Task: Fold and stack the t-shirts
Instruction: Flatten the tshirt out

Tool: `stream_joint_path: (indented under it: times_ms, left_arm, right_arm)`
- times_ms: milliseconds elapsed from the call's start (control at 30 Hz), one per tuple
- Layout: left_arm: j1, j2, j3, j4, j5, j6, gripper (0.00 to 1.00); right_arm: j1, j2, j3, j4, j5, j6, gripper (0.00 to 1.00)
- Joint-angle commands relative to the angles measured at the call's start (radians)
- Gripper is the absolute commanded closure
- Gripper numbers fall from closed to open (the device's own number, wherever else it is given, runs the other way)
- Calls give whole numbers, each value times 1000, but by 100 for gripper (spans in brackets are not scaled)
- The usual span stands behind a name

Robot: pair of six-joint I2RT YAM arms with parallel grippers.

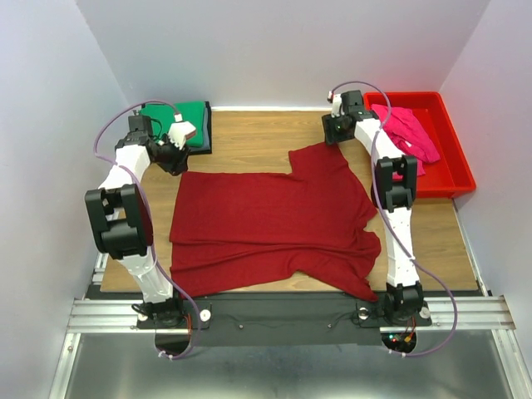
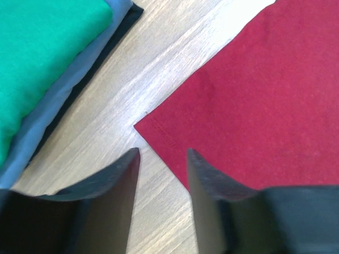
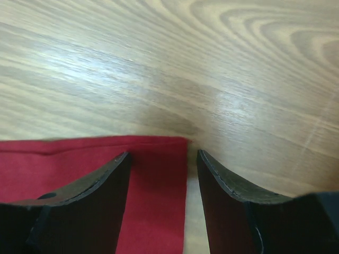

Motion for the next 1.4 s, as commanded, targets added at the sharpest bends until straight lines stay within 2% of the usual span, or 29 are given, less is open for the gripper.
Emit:
stream_joint_path:
  times_ms: [0, 67, 167, 200, 267, 300, 367, 633, 1067, 1367]
  left_arm:
    - [2, 9, 3, 38, -11, -24, 46]
    - [2, 28, 6, 47, -14, -29, 40]
    - [-1, 62, 14, 67, -20, -28, 40]
    - [-2, 68, 17, 82, -29, -28, 40]
    - [-9, 97, 24, 93, -37, -23, 40]
    - [-10, 117, 35, 99, -46, -18, 40]
    - [-16, 139, 46, 102, -55, -12, 40]
    - [-39, 237, 95, 118, -94, 15, 41]
    - [-47, 257, 127, 106, -74, 35, 41]
    - [-42, 306, 184, 46, -69, 55, 52]
  right_arm:
    - [-6, 37, 38, 63, 6, 21, 42]
    - [-7, 47, 32, 66, 3, 21, 44]
    - [-6, 45, 12, 67, -14, 16, 59]
    - [-6, 38, -9, 67, -18, 12, 68]
    - [-7, 30, -26, 70, -26, 6, 79]
    - [-9, 21, -40, 70, -35, 4, 89]
    - [-7, 12, -53, 70, -37, -5, 99]
    - [-9, -33, -83, 72, -76, -25, 99]
    - [-10, -70, -99, 72, -80, -45, 99]
    - [-10, -73, -103, 70, -75, -50, 99]
